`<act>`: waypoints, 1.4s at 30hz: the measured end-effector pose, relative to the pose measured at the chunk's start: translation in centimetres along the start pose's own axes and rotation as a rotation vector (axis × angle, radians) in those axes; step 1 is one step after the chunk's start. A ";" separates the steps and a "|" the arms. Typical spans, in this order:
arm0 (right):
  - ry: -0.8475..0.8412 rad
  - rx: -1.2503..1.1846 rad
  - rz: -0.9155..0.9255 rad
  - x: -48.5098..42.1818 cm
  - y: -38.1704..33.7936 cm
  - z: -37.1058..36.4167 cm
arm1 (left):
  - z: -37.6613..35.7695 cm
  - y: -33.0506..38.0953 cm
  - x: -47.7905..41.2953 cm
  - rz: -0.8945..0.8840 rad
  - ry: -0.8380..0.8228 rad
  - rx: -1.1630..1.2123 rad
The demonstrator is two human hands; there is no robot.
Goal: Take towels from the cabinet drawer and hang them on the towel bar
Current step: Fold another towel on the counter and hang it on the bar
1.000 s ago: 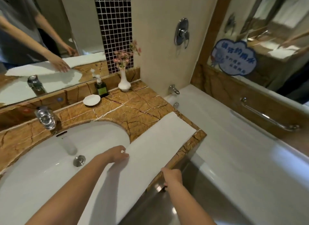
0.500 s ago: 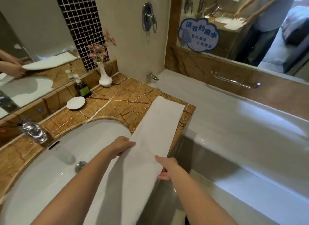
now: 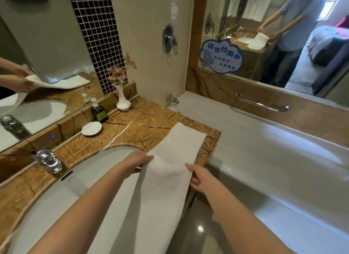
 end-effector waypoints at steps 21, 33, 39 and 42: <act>-0.160 0.291 0.554 9.0 -22.1 -2.6 | 4.8 16.9 9.2 -0.349 0.185 0.211; -0.444 0.421 0.747 14.6 -32.1 -9.8 | 9.7 23.9 18.6 -0.504 0.446 0.187; -0.666 0.550 0.793 17.5 -34.8 -14.9 | 11.6 24.6 23.7 -0.541 0.591 0.323; -0.732 0.605 0.835 18.7 -34.9 -17.1 | 12.3 24.3 26.3 -0.544 0.682 0.322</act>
Point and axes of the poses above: each hand's wrist, its own x-axis away from the middle knuckle, its own z-axis out of the back of the hand, y = z × x, the point moved 3 cm from there along -x, towards the middle knuckle, and after that the axes turned 10 degrees about x, right-handed, at the moved point
